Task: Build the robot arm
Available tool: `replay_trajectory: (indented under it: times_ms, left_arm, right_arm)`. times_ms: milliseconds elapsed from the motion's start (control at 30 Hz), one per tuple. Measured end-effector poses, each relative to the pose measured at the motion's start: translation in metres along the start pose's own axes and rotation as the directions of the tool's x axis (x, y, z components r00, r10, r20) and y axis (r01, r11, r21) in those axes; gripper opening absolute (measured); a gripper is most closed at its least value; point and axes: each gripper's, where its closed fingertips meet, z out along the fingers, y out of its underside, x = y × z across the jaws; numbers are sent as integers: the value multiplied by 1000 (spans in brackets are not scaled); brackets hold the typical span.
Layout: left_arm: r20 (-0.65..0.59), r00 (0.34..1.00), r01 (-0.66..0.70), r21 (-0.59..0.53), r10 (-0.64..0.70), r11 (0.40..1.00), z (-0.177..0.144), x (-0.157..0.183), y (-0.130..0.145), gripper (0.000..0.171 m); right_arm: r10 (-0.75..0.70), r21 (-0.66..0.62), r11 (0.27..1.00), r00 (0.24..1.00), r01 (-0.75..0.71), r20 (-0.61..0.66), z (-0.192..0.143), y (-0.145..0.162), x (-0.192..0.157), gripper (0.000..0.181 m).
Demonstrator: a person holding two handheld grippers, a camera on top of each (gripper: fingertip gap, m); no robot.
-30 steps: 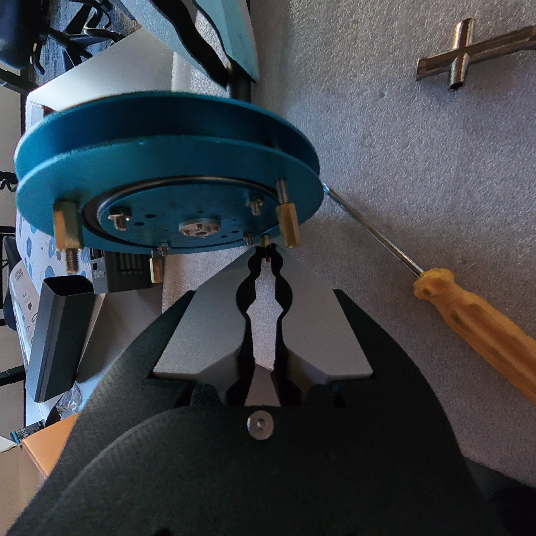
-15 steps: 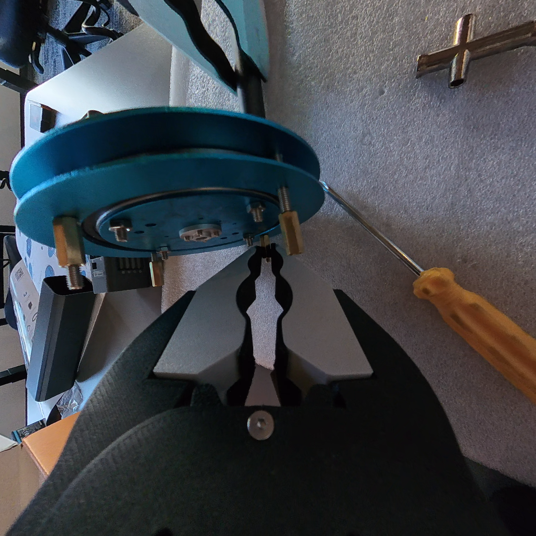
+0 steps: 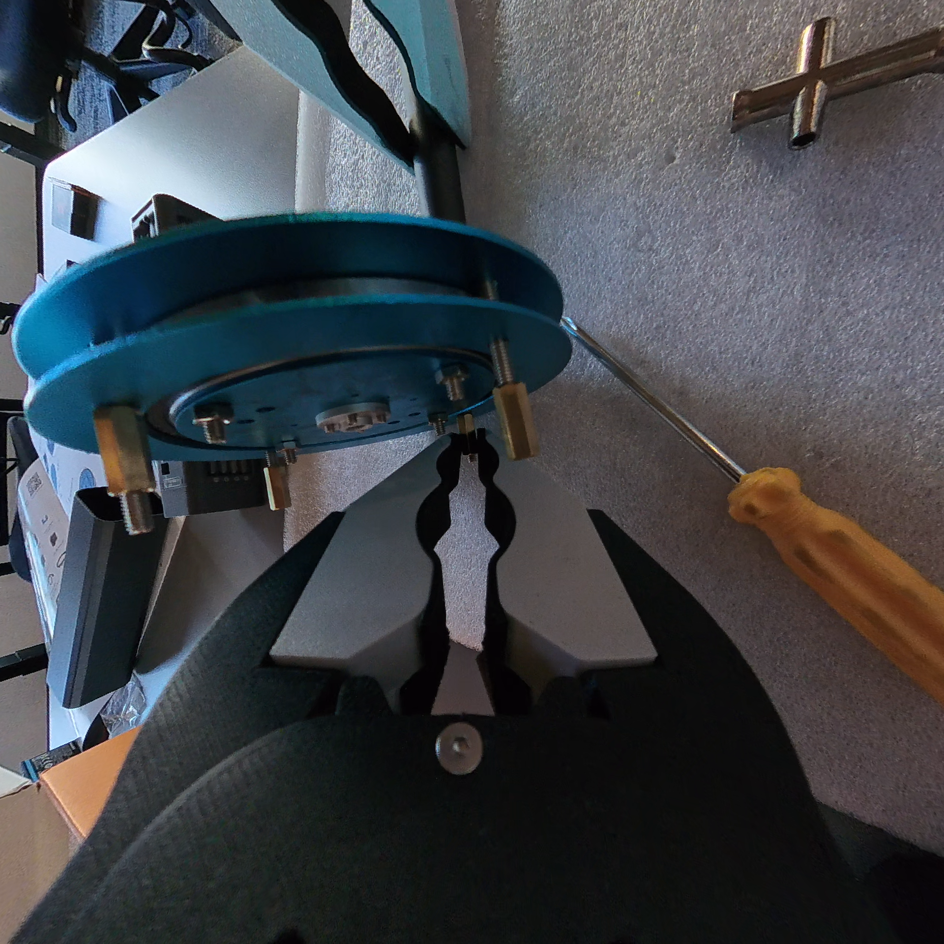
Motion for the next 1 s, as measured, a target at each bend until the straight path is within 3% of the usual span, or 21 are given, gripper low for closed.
replay_trajectory:
  times_ms: [633, 1000]
  left_arm:
    - [-2, 1000, -8, -8, 8, 1000, 0, 0, 0, 5]
    - [0, 1000, -13, -13, 13, 1000, 0, 0, 0, 5]
  right_arm:
    - [-21, -8, 1000, 1000, 21, -4, 1, -2, 2, 15]
    - [5, -4, 1000, 994, -5, 113, -2, 1, 0, 22]
